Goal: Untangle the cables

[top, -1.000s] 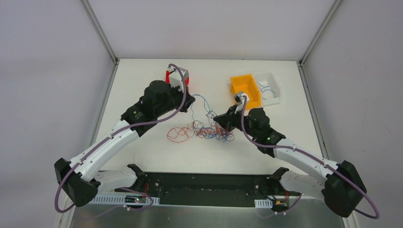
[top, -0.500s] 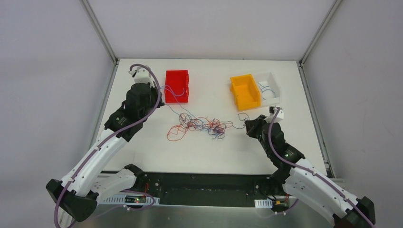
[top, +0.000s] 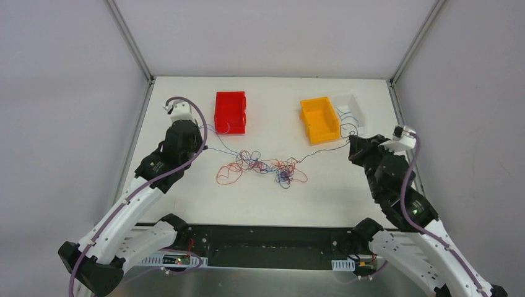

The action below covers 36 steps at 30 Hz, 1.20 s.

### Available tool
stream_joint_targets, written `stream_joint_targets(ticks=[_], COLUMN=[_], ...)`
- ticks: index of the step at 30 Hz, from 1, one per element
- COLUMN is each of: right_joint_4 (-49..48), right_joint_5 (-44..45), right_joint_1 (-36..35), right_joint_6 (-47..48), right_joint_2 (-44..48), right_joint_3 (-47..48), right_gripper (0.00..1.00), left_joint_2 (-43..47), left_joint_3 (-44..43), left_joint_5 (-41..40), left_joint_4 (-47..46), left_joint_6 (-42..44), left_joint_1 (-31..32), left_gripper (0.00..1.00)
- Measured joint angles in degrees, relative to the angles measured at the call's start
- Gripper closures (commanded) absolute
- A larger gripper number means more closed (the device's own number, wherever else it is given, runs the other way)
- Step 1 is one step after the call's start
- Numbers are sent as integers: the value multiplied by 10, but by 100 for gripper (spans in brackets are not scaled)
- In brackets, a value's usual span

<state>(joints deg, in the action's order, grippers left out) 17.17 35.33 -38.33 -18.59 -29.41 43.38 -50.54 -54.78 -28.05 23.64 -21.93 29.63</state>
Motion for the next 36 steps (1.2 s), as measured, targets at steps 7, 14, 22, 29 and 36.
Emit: stream_joint_targets(ticks=[7,14,22,29,36], right_joint_4=[35,54,45,42,37], right_joint_5=[-81,-220,-313,-359,-386], right_joint_1=[1,1,1,1,1], right_joint_6=[33,42,32,32,32], right_joint_2=[-37,-151,-205,-231,-254], right_joint_3=[117,236,272,278,302], right_gripper=[100,100,100,100,100], left_joint_2=[-23,-93,-59,-46,-120], left_joint_3=[51,64,89,160,177], left_joint_5=[78,208,323,426,477], left_joint_4=[22,2,-71,-195,-340], left_joint_6=[-14,-3,25,62,81], left_joint_1=[0,17,38,83,100], left_gripper=[100,62,21,19,20])
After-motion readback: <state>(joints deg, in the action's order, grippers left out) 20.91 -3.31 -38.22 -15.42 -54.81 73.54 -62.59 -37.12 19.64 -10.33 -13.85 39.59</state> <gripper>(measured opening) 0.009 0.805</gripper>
